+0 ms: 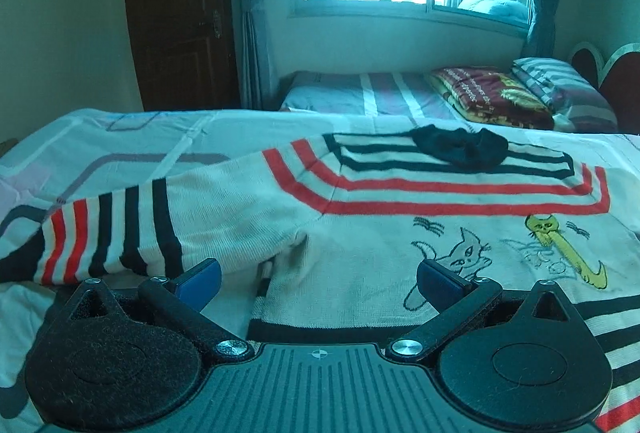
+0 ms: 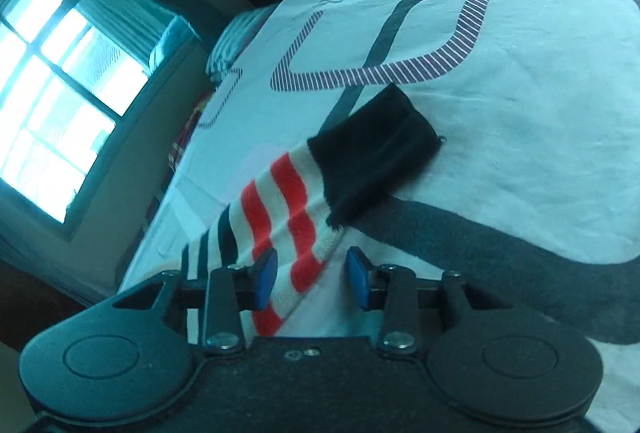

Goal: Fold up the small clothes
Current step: 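Grasp the black cuff of a striped sleeve with the right gripper, then carry the sleeve across the sweater body with the right gripper and release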

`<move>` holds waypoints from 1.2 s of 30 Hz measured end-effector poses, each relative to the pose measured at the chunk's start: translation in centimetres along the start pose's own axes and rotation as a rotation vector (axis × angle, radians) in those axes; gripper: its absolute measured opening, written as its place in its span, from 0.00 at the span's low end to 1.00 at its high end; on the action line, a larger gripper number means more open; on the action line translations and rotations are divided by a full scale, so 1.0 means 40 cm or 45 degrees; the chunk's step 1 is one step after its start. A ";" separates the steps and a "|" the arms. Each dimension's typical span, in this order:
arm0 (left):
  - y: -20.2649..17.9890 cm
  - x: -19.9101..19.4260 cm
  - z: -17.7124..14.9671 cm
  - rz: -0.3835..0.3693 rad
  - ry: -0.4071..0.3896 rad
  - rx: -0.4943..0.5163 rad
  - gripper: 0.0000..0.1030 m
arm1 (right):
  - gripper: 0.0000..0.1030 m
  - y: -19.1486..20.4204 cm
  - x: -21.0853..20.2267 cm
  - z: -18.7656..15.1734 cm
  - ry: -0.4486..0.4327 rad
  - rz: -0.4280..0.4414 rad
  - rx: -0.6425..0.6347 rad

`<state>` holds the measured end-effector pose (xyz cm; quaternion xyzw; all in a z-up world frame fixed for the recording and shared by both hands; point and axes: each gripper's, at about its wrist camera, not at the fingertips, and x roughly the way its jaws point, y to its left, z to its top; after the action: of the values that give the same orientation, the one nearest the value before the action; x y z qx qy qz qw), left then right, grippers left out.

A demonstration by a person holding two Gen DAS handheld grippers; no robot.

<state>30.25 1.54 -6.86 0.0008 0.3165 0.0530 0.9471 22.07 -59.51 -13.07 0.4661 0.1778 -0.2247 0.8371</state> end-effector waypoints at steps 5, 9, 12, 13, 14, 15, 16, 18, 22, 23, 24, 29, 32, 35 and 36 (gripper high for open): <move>0.009 0.017 -0.011 0.014 0.020 -0.018 1.00 | 0.17 -0.003 0.029 0.025 -0.017 -0.024 0.000; 0.024 0.011 -0.009 0.027 0.011 -0.020 1.00 | 0.08 0.007 0.037 0.046 -0.032 -0.037 -0.064; 0.047 0.007 -0.004 0.053 0.008 -0.028 1.00 | 0.08 0.073 0.020 0.035 -0.102 -0.069 -0.249; 0.058 0.008 -0.002 0.061 0.013 -0.033 1.00 | 0.08 0.103 0.011 0.026 -0.130 -0.068 -0.320; 0.068 0.009 -0.001 0.068 0.020 -0.035 1.00 | 0.08 0.140 0.004 0.014 -0.154 -0.067 -0.405; 0.078 0.010 0.000 0.076 0.030 -0.035 1.00 | 0.08 0.177 -0.003 0.003 -0.170 -0.053 -0.490; 0.087 0.013 -0.001 0.080 0.042 -0.030 1.00 | 0.08 0.217 -0.011 -0.014 -0.184 -0.026 -0.567; 0.103 0.016 -0.003 0.088 0.067 -0.015 1.00 | 0.08 0.311 -0.020 -0.067 -0.192 0.053 -0.717; 0.129 0.010 -0.016 0.106 0.090 -0.012 1.00 | 0.08 0.494 -0.015 -0.225 -0.091 0.261 -0.925; 0.136 0.008 -0.018 0.108 0.095 -0.019 1.00 | 0.08 0.532 -0.005 -0.269 -0.042 0.312 -0.946; 0.143 0.004 -0.021 0.111 0.097 -0.024 1.00 | 0.08 0.567 0.007 -0.314 0.010 0.358 -0.963; 0.176 -0.017 -0.029 0.133 0.105 -0.036 1.00 | 0.08 0.689 0.067 -0.538 0.249 0.489 -1.069; 0.199 -0.029 -0.030 0.143 0.106 -0.041 1.00 | 0.08 0.720 0.092 -0.635 0.357 0.526 -1.100; 0.214 -0.035 -0.029 0.132 0.100 -0.054 1.00 | 0.08 0.738 0.086 -0.703 0.407 0.556 -1.153; 0.215 -0.036 -0.028 0.119 0.091 -0.060 1.00 | 0.08 0.742 0.079 -0.732 0.422 0.558 -1.181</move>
<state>27.60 9.92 -6.59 -0.0084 0.3483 0.1046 0.9315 38.21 -21.21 -8.61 0.1027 0.2866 0.1339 0.9431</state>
